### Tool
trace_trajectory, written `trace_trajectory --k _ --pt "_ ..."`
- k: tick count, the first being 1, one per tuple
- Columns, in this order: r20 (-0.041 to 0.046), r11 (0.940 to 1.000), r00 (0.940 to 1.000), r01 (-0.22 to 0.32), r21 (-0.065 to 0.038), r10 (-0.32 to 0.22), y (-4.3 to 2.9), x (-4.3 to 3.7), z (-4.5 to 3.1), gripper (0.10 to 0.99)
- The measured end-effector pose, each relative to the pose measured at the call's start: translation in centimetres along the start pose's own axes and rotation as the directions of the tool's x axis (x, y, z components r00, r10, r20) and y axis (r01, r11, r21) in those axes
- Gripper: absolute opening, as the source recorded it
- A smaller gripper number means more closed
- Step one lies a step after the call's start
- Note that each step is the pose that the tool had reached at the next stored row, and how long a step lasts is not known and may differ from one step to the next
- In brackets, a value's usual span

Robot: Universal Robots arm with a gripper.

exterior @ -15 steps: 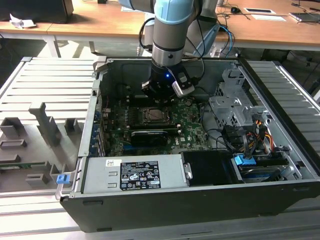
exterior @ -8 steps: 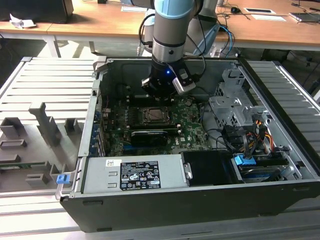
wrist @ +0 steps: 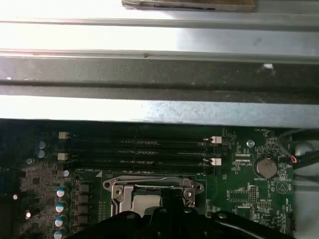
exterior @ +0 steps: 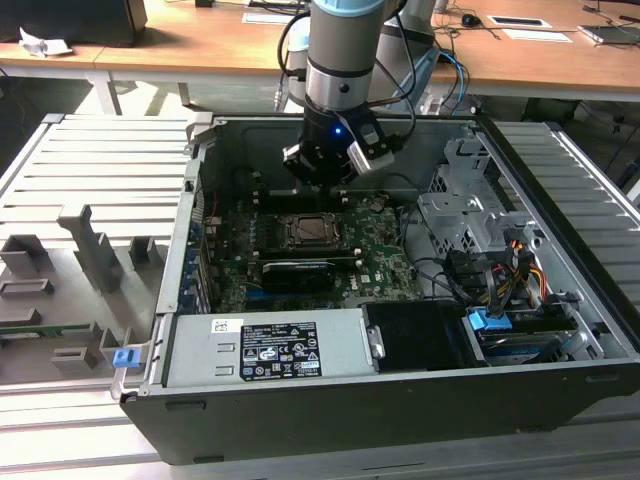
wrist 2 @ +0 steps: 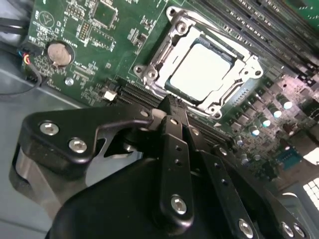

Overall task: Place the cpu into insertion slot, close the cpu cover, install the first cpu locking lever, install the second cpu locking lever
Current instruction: 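Install the second cpu locking lever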

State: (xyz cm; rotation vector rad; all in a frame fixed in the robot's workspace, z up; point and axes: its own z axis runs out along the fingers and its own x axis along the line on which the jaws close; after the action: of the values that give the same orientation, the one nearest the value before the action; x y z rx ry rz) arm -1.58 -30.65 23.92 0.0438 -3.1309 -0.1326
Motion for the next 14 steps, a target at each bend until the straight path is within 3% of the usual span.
trace_trajectory --k 9,14 --pt "0.0 1.0 1.0 0.0 0.0 0.0 -1.38 0.06 -0.08 0.106" --pt "0.0 1.0 1.0 0.0 0.0 0.0 -1.55 0.07 -0.23 0.106"
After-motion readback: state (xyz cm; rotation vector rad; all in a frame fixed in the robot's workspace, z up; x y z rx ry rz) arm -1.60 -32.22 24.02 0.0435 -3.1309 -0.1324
